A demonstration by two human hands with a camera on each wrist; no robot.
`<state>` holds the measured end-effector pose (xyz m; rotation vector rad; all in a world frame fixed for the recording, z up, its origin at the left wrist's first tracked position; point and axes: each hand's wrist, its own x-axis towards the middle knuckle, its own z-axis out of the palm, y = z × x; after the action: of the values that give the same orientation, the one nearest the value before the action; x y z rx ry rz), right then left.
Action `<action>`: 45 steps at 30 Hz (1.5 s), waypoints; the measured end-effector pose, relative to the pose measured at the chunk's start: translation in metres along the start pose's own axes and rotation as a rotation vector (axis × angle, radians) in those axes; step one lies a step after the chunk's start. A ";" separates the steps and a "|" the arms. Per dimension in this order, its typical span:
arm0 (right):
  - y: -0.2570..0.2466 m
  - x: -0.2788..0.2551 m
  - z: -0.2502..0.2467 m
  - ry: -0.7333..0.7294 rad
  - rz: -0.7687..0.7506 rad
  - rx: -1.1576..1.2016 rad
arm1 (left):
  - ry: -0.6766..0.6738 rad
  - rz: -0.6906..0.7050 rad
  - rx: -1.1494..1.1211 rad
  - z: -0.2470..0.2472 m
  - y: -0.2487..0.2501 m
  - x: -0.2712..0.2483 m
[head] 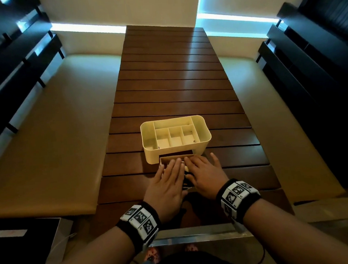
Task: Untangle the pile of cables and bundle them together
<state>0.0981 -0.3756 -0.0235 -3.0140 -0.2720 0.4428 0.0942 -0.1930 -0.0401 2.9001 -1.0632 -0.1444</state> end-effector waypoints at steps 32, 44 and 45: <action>0.014 -0.002 0.008 0.124 -0.224 0.299 | -0.061 -0.006 -0.074 -0.002 -0.010 0.025; 0.006 -0.004 0.020 0.061 -0.105 0.169 | 0.041 -0.047 -0.064 0.005 0.005 0.029; 0.009 -0.001 0.019 0.036 -0.126 0.143 | 0.022 -0.011 -0.048 0.003 0.003 0.032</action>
<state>0.0927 -0.3840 -0.0421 -2.8429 -0.4064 0.3796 0.1160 -0.2163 -0.0451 2.8587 -1.0265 -0.1358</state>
